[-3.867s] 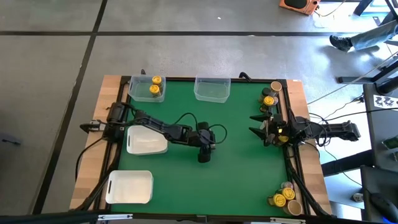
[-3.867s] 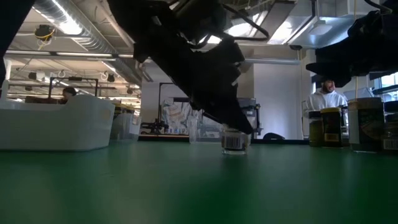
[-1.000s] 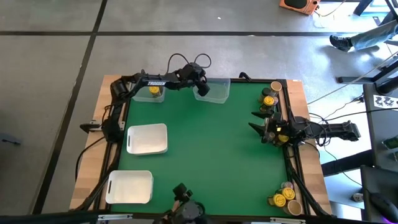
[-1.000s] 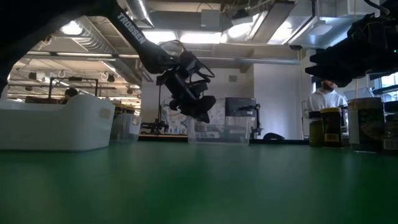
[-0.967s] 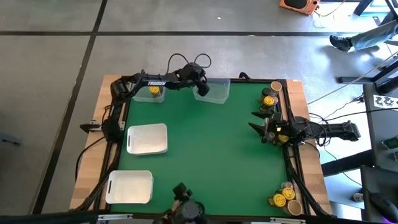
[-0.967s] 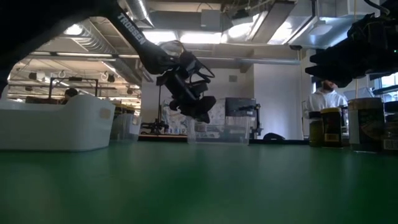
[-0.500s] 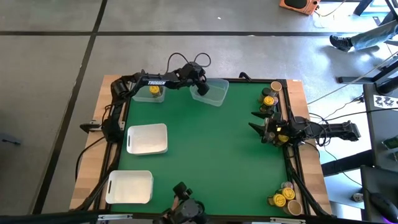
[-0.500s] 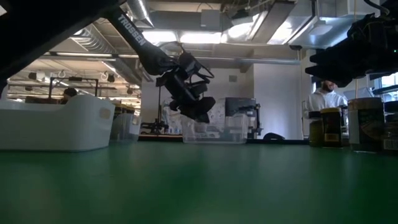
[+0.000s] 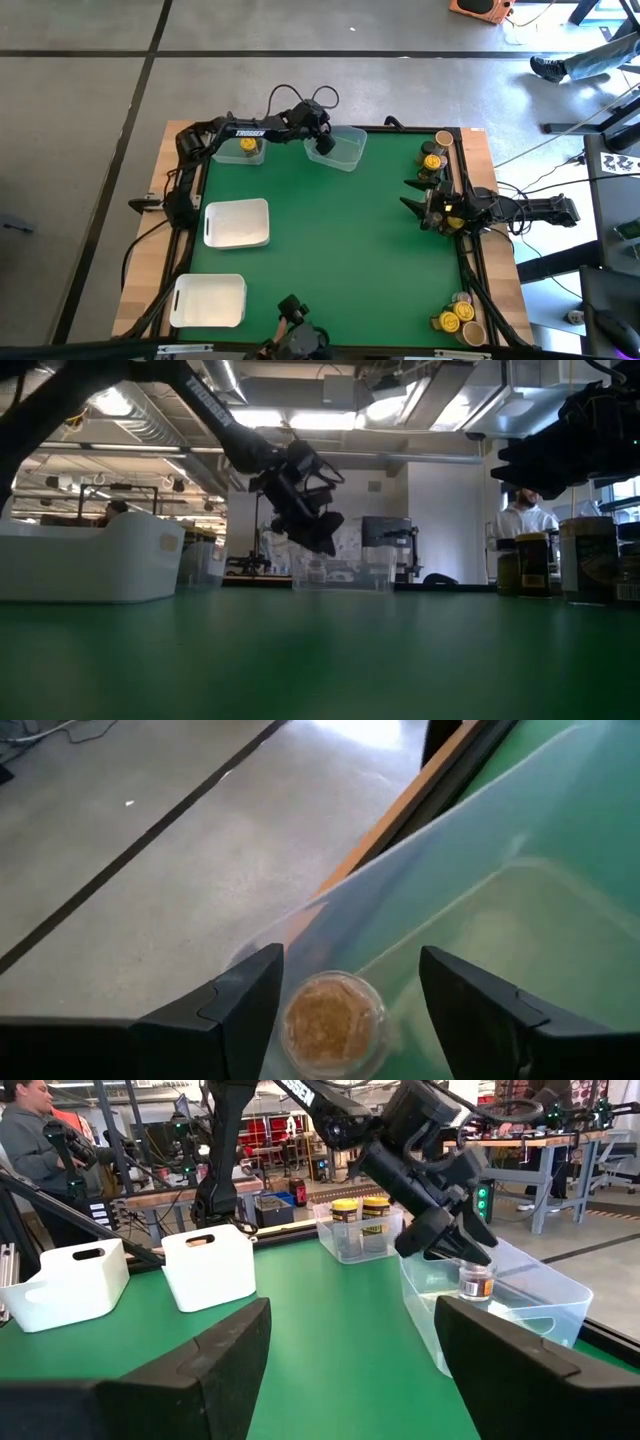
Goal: Sort spices by type
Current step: Put the yellow seasoning bottle into the left transparent bin
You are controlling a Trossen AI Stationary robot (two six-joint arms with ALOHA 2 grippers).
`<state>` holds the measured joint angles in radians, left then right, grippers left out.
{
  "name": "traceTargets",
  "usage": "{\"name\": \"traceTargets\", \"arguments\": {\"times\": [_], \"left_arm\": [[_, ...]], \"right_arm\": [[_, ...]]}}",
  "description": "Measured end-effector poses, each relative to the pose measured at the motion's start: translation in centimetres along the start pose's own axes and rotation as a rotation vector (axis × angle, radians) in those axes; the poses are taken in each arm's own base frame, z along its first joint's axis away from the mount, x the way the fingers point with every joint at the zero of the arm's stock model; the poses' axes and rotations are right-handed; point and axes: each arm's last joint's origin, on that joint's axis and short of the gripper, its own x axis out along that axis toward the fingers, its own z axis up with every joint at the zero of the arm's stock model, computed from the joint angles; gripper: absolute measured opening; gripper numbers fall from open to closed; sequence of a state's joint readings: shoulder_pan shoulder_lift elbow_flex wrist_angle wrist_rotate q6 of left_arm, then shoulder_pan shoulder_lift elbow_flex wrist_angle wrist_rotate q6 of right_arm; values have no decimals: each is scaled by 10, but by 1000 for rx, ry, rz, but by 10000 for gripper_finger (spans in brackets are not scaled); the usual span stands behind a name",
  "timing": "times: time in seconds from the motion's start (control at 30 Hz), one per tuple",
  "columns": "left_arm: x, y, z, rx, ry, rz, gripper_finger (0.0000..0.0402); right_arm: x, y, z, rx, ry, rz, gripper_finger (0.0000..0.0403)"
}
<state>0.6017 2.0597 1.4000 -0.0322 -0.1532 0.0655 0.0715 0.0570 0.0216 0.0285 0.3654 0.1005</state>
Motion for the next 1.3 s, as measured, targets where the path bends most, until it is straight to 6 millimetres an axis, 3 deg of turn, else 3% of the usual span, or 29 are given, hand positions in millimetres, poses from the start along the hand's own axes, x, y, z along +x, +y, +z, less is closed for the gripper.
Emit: {"name": "traceTargets", "arguments": {"times": [0.17, 0.37, 0.53, 0.67, 0.9, 1.13, 1.3], "left_arm": [[-36, -8, 26, 33, -63, -21, 232], [-86, -31, 49, 106, -136, -76, 231], [-126, -57, 51, 180, -122, -143, 231], [-151, -77, 33, 213, -134, -201, 231], [-173, -96, -22, 170, -252, -279, 231], [-175, -97, -83, 128, -435, -325, 231], [-172, -91, -116, 145, -458, -323, 231]], "right_arm": [[0, 0, 1, 4, -11, 0, 280], [0, 0, 2, 7, -19, 7, 280], [-2, 0, 9, 2, -17, -10, 280], [-6, -2, 27, -7, -58, -97, 280], [-13, -7, 56, -56, 13, -307, 280], [-7, -7, 90, -150, 119, -532, 280], [7, -4, 116, -219, 197, -663, 280]]}}
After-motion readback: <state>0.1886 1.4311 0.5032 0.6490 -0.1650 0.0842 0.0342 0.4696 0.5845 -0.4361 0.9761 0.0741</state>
